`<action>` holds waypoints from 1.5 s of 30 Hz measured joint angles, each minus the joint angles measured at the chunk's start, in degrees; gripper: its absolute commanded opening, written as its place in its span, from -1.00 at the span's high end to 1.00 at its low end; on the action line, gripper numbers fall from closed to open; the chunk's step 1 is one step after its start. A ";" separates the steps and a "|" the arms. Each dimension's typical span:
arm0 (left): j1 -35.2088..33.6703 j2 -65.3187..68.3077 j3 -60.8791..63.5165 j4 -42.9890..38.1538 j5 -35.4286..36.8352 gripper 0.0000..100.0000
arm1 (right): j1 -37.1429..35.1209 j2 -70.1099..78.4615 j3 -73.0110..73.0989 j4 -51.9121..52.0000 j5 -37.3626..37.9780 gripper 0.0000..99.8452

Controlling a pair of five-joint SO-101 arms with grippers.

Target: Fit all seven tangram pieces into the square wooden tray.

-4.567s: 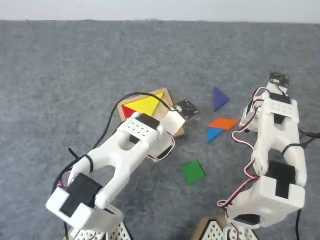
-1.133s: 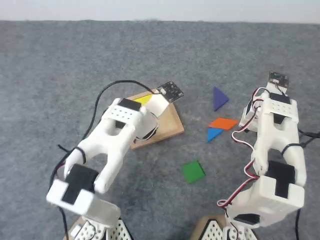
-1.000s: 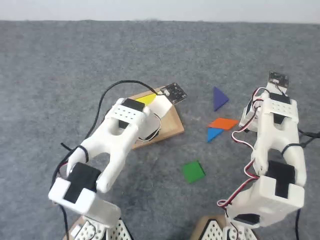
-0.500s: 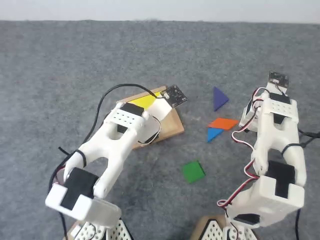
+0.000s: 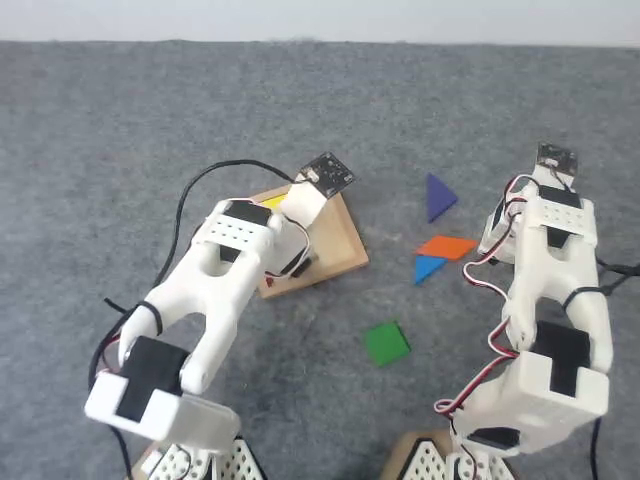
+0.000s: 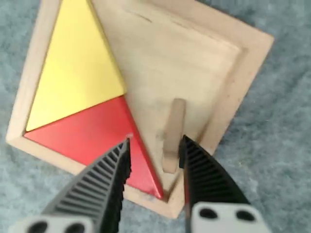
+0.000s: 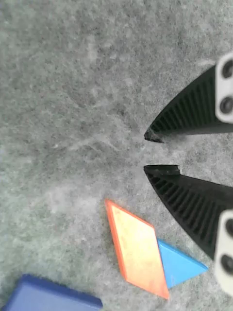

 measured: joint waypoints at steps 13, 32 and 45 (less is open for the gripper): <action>-5.01 -0.09 0.00 -4.57 8.44 0.68 | 0.00 0.00 0.00 0.00 0.00 0.81; 6.33 10.99 -9.85 -4.13 30.24 0.97 | 0.00 0.00 0.00 0.00 0.00 0.81; 6.33 6.42 -3.87 1.14 27.52 0.97 | 0.00 0.00 0.00 0.00 0.00 0.81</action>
